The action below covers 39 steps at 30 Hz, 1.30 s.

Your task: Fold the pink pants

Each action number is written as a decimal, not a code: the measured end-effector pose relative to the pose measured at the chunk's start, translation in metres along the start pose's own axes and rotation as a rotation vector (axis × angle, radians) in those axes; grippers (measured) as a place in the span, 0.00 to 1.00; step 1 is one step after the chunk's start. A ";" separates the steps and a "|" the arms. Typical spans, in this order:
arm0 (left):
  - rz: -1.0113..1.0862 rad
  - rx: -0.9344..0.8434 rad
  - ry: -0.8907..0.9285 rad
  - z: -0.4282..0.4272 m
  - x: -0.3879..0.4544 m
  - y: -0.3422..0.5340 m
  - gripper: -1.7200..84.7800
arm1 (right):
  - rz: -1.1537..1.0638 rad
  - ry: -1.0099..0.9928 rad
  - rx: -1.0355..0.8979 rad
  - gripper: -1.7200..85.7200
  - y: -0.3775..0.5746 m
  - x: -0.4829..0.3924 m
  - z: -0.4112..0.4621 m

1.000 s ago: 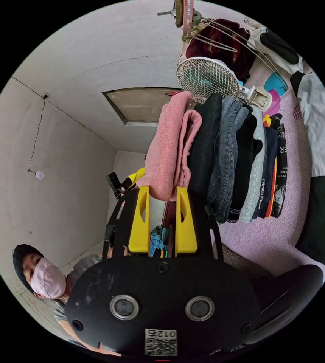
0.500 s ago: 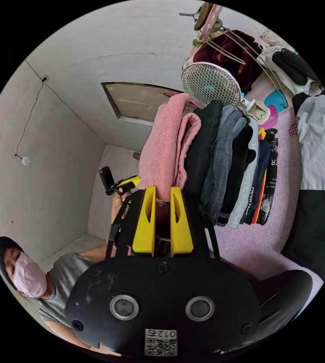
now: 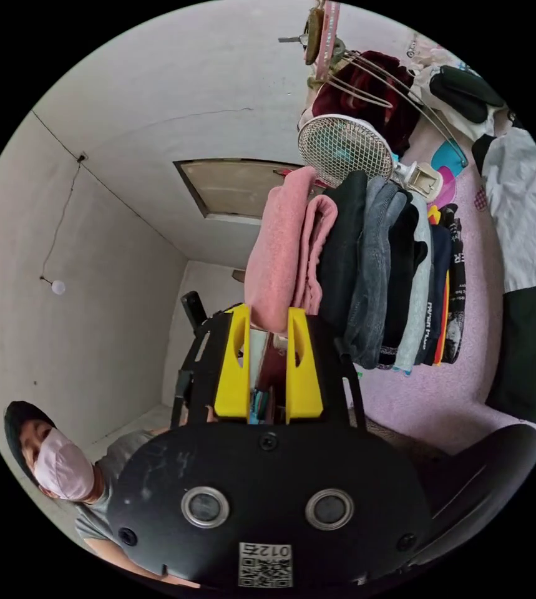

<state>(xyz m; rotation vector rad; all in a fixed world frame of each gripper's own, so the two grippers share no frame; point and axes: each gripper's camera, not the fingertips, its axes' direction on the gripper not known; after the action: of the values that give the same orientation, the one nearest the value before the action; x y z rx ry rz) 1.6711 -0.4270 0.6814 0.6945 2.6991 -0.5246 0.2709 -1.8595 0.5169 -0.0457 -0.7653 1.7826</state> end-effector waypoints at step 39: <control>0.583 1.083 -0.214 0.114 0.410 -0.011 0.03 | -0.791 1.028 0.835 0.01 -0.194 -0.429 0.527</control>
<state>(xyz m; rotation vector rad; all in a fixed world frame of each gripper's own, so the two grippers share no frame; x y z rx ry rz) 1.3450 -0.3194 0.4295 1.4759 1.6980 -1.7510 0.3802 -2.4521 0.8868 -0.0774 0.6525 0.9646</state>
